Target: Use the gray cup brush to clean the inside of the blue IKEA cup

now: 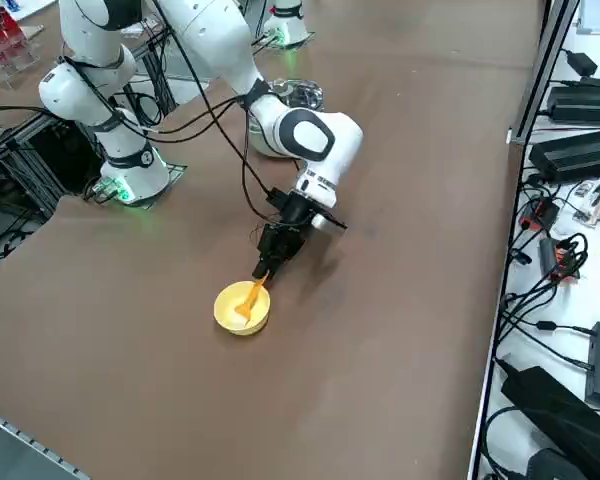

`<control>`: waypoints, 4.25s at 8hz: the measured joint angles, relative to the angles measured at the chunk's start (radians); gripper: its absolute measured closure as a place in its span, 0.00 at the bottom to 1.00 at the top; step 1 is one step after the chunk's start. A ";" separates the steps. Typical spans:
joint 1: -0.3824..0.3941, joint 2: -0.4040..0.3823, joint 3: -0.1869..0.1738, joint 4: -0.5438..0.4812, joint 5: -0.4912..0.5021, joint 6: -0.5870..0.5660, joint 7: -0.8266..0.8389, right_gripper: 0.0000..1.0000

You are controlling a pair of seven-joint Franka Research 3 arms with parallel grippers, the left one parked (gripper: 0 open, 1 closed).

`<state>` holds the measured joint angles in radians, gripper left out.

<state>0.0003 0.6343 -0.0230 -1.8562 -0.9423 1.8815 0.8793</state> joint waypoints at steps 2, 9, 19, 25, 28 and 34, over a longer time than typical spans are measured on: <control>0.000 0.000 0.000 0.000 0.000 0.000 0.000 0.78; 0.004 -0.038 0.008 0.154 0.049 -0.132 -0.088 0.97; 0.044 -0.216 0.010 0.592 0.838 -0.521 -0.580 0.97; 0.060 -0.469 0.017 0.057 0.869 -0.101 -0.575 0.97; 0.068 -0.534 0.018 -0.124 0.869 0.038 -0.572 0.97; 0.065 -0.571 0.009 -0.242 0.869 0.151 -0.570 0.97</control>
<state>0.0653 0.0637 -0.0139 -2.0985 -0.0729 2.0327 0.3093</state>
